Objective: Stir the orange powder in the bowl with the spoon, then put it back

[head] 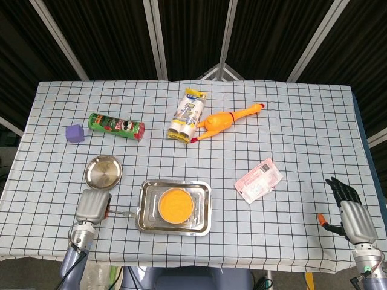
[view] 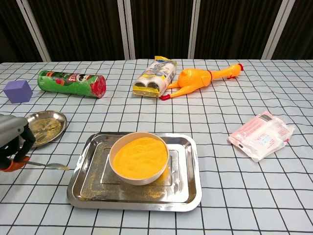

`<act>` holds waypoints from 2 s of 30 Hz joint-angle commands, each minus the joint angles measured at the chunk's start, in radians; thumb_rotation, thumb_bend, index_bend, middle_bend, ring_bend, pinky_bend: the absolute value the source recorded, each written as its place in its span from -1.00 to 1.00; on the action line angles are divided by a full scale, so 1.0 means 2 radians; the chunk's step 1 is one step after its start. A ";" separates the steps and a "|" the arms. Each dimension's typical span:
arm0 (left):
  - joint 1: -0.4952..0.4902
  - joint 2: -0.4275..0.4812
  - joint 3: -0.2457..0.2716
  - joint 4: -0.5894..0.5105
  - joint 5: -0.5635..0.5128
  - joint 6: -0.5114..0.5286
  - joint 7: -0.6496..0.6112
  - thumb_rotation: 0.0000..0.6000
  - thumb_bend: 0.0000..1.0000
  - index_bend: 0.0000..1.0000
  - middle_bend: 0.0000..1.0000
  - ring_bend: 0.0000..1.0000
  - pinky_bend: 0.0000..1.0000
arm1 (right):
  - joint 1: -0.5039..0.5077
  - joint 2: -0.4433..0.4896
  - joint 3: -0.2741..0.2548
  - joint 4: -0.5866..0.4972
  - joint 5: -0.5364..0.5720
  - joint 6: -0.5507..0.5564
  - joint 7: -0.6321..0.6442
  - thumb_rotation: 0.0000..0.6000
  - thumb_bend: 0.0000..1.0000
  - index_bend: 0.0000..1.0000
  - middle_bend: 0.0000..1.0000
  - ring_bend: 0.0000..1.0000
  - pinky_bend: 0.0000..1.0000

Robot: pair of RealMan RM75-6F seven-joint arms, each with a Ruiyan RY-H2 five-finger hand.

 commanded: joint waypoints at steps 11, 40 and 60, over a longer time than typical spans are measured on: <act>-0.010 0.012 -0.054 0.037 -0.002 -0.003 -0.041 1.00 0.21 0.53 0.99 0.87 0.85 | 0.000 0.001 -0.001 0.000 0.000 -0.001 0.002 1.00 -0.19 -1.00 -1.00 -1.00 -1.00; -0.064 0.008 -0.108 0.187 -0.129 -0.087 -0.035 1.00 -0.11 0.21 0.82 0.77 0.83 | 0.002 0.002 -0.001 -0.002 0.004 -0.007 0.001 1.00 -0.19 -1.00 -1.00 -1.00 -1.00; -0.027 0.093 -0.092 0.102 -0.077 -0.078 -0.131 1.00 -0.56 -0.40 0.25 0.34 0.44 | 0.002 0.003 -0.001 -0.003 0.003 -0.007 0.003 1.00 -0.19 -1.00 -1.00 -1.00 -1.00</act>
